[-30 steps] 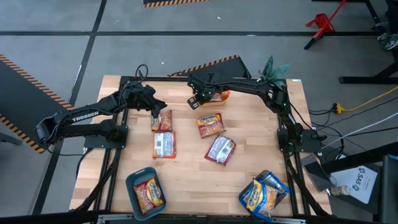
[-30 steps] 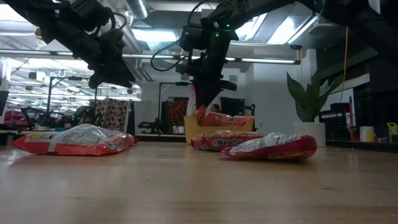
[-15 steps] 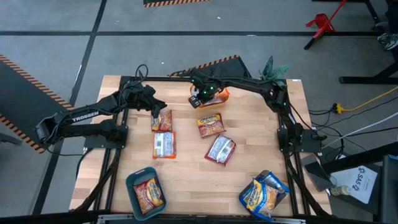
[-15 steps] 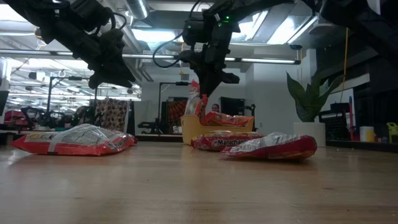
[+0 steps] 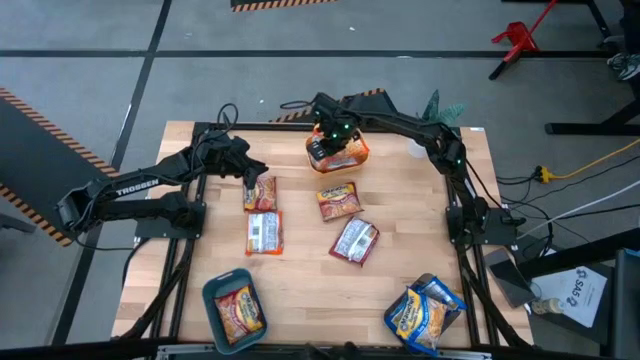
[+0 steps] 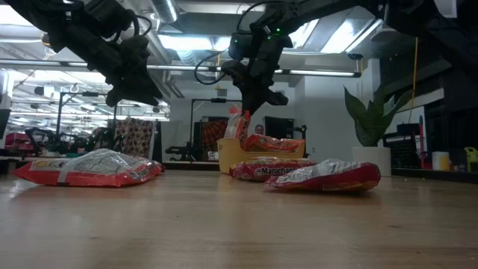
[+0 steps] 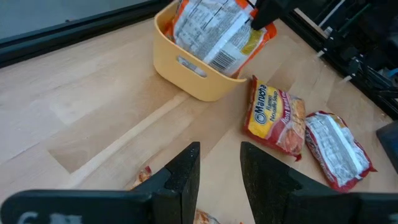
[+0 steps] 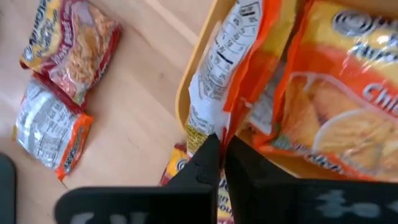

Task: Sort Maruchan noodles
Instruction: Put the orange noodle pack into the yellow bin, then adjust the orange noodle pack

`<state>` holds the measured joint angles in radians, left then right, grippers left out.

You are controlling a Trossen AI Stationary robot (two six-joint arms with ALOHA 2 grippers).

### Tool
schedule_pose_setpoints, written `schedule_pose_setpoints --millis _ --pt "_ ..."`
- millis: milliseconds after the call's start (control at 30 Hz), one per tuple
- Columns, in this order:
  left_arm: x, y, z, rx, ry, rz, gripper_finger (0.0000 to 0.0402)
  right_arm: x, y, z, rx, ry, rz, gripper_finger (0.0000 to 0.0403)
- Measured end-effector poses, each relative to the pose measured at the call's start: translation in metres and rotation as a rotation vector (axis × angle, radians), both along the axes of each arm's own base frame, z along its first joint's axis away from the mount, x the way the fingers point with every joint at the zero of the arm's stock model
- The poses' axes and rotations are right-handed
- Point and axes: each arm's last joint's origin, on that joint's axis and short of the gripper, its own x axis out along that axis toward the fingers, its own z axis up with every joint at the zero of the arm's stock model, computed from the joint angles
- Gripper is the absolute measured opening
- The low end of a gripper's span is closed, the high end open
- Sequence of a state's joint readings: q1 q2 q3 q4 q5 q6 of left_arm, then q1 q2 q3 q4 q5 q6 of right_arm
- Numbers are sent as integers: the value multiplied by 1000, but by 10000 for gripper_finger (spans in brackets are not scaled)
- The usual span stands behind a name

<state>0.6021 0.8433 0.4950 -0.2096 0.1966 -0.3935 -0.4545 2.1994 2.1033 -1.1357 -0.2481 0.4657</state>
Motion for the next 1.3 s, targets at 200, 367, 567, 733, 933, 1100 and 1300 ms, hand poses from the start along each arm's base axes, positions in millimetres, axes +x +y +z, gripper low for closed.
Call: schedule_pose_setpoints --millis 200,367,567,733,933,1100,1300 --pt "0 1 0 10 7 20 110 5 -2 2 -56 -43 2 87" --pt "0 1 0 10 7 20 110 6 -8 9 -184 -58 -28 149" --pt "0 1 0 -5 2 30 110 -16 -14 54 -443 -34 -73 141" --pt "0 1 0 -6 2 37 110 -16 -19 37 -544 28 -64 119" --pt "-1 0 -2 -16 17 37 110 -15 -12 -8 -508 74 -103 107" --pt "-2 -1 -3 -29 37 38 110 -33 -2 -34 -496 93 -165 98" --pt "-2 0 -4 -23 42 43 110 -39 13 -68 -446 -26 -176 80"
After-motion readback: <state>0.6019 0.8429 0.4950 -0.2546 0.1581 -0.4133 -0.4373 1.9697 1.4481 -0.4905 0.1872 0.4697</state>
